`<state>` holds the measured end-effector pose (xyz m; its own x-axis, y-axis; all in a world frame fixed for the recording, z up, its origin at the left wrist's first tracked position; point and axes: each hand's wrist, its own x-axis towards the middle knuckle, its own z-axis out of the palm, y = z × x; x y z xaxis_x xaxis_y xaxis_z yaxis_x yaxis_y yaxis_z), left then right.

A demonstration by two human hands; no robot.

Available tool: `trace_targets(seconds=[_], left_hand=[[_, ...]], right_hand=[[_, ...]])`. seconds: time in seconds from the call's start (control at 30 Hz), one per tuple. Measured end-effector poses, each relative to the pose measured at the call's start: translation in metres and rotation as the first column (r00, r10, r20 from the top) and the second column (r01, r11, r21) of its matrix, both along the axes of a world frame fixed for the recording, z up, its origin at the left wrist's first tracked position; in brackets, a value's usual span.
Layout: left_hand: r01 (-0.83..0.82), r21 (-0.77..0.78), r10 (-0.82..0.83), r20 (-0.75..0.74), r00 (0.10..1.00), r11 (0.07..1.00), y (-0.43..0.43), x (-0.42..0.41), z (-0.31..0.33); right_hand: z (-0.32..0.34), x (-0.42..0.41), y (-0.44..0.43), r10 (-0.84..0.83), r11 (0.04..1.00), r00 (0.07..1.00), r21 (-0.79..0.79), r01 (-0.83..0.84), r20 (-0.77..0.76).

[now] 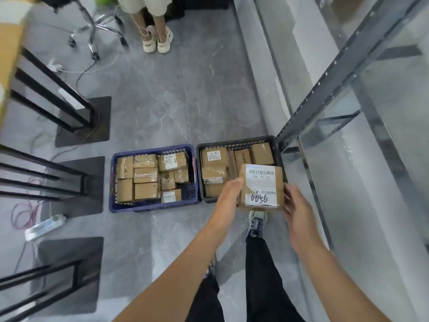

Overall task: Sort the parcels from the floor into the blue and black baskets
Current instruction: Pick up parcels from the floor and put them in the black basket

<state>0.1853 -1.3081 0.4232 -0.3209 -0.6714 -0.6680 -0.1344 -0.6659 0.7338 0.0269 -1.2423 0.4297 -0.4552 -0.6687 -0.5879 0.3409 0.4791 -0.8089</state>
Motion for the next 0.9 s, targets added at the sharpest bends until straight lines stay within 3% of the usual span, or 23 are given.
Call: trace_targets(seconds=[0.13,0.43,0.73,0.9], left_hand=[[0.037,0.063,-0.041,0.066,0.997,0.997,-0.044,-0.037,-0.037],[-0.053,0.216,0.017,0.164,0.986,0.975,-0.119,-0.096,-0.155],[-0.003,0.344,-0.102,0.287,0.953,0.939,-0.183,-0.109,-0.291],[0.036,0.32,-0.136,0.296,0.946,0.947,-0.217,-0.112,-0.364]], right_hand=[[-0.053,-0.042,-0.05,0.049,0.997,0.998,0.062,-0.052,0.048],[-0.183,-0.112,-0.135,0.123,0.952,0.987,0.269,-0.147,0.102],[-0.327,-0.119,-0.211,0.149,0.904,0.975,0.377,-0.202,0.163],[-0.395,-0.117,-0.245,0.149,0.894,0.974,0.398,-0.206,0.169]])
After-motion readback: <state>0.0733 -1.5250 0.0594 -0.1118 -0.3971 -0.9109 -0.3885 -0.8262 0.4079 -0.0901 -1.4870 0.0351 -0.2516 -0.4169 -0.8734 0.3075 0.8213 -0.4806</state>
